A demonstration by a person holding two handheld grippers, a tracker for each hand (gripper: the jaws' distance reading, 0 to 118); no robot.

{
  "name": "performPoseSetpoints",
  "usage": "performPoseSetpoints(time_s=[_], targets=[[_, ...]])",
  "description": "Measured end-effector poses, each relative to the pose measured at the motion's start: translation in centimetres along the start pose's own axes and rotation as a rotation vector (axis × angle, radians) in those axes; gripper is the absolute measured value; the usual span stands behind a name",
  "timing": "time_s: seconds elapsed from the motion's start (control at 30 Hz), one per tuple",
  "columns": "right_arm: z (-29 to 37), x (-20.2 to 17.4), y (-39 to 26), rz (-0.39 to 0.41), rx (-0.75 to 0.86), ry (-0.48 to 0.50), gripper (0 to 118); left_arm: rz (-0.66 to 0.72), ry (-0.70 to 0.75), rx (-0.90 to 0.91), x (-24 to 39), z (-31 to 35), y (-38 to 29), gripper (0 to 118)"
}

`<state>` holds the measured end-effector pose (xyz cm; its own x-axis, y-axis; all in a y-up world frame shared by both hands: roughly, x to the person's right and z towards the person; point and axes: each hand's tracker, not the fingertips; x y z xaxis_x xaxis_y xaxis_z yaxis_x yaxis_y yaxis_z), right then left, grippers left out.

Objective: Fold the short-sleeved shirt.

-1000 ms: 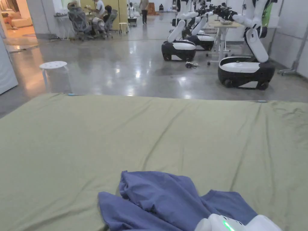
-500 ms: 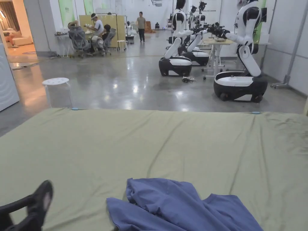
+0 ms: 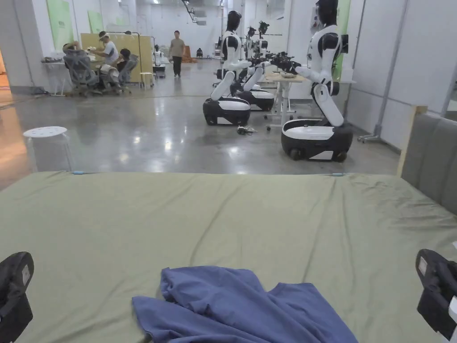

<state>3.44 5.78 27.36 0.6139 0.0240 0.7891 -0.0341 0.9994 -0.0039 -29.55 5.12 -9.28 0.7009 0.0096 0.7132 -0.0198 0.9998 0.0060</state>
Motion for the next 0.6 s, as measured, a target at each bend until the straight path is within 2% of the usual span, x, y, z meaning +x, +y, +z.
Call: performPoseSetpoints(time_s=[0.37,0.6], targets=[[0.3,-0.2,0.6,0.014,0.014,0.023,1,-0.021,-0.008,0.027,1.2,0.5,1.7,0],[-0.3,-0.1,0.5,-0.001,0.011,0.041,1,-0.013,-0.018,-0.058,1.3,-1.5,1.2,0]])
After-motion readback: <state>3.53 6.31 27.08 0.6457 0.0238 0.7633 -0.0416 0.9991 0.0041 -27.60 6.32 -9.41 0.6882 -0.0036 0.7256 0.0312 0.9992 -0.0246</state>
